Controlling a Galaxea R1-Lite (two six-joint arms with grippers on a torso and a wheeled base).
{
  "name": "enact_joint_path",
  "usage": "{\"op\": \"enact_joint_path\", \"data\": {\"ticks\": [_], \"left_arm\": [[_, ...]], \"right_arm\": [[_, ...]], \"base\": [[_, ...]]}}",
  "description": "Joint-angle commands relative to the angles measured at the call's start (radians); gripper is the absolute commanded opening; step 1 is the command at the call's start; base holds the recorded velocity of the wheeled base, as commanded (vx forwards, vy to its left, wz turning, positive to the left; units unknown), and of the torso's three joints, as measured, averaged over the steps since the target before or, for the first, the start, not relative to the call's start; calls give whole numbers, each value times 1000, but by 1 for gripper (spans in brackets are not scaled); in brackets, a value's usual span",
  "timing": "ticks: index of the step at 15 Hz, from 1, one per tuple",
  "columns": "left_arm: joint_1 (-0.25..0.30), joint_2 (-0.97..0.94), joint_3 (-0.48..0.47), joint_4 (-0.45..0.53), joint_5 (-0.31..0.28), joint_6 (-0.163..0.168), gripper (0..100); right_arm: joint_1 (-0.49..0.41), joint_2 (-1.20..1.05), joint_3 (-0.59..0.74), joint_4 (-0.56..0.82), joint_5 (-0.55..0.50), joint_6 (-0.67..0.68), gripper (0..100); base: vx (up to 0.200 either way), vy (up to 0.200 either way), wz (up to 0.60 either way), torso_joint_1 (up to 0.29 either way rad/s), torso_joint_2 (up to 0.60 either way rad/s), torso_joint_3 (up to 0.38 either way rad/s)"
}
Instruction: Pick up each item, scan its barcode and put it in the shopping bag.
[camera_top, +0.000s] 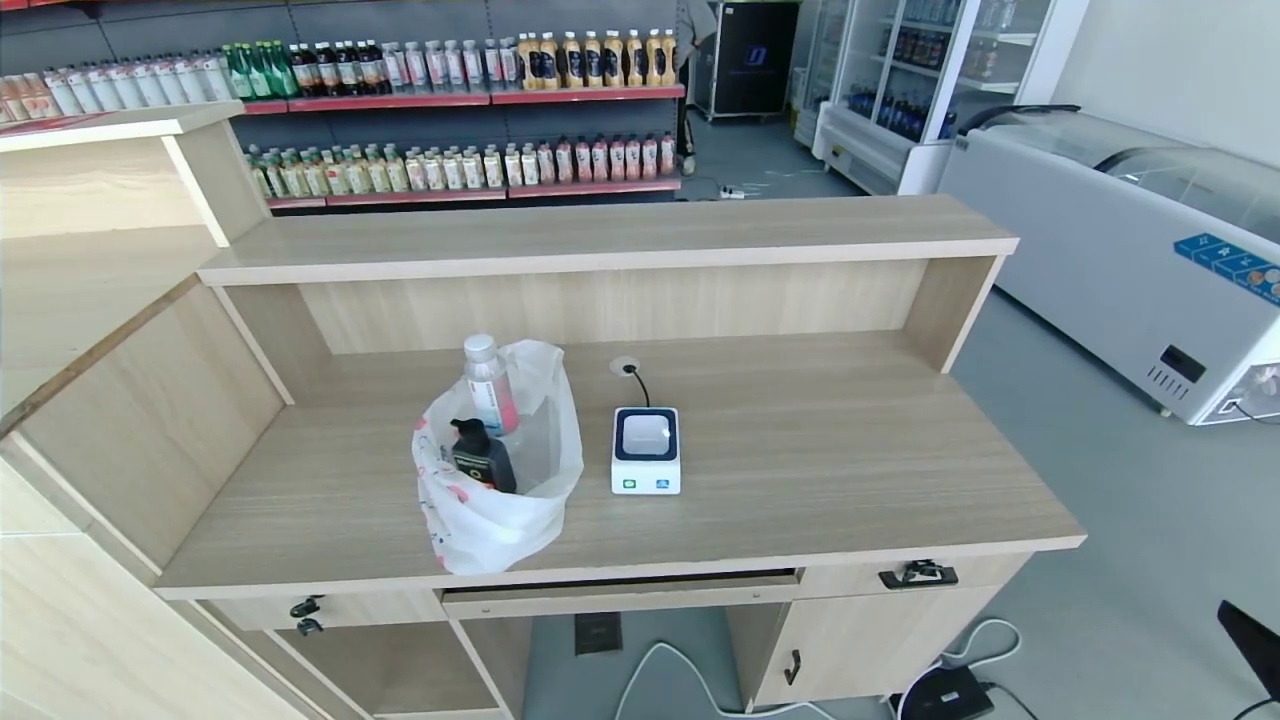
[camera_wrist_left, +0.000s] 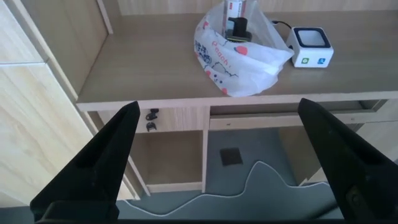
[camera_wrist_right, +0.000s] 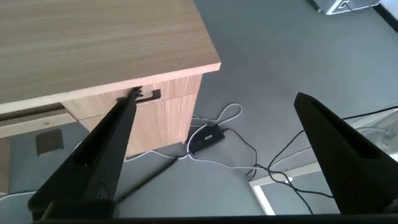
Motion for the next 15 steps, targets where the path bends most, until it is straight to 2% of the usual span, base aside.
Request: {"op": "enact_joint_path", "data": {"ticks": [1, 2, 3, 4, 6, 15], "left_arm": [[1, 1, 0, 0, 0, 0, 100], [1, 1, 0, 0, -2, 0, 100], [1, 1, 0, 0, -2, 0, 100], [1, 1, 0, 0, 0, 0, 100], [1, 1, 0, 0, 0, 0, 100], [1, 1, 0, 0, 0, 0, 100]], "right_arm": [[92, -321, 32, 261, -17, 63, 100], [95, -445, 32, 423, -23, 66, 100], [95, -534, 32, 524, -41, 78, 100], [136, -623, 26, 559, -51, 115, 100], [205, -723, 29, 558, -51, 107, 100], [210, -723, 29, 558, -55, 126, 100]], "base": [[0, 0, 0, 0, 0, 0], [0, 0, 0, 0, 0, 0], [0, 0, 0, 0, 0, 0], [0, 0, 0, 0, 0, 0], [0, 0, 0, 0, 0, 0], [0, 0, 0, 0, 0, 0]]}}
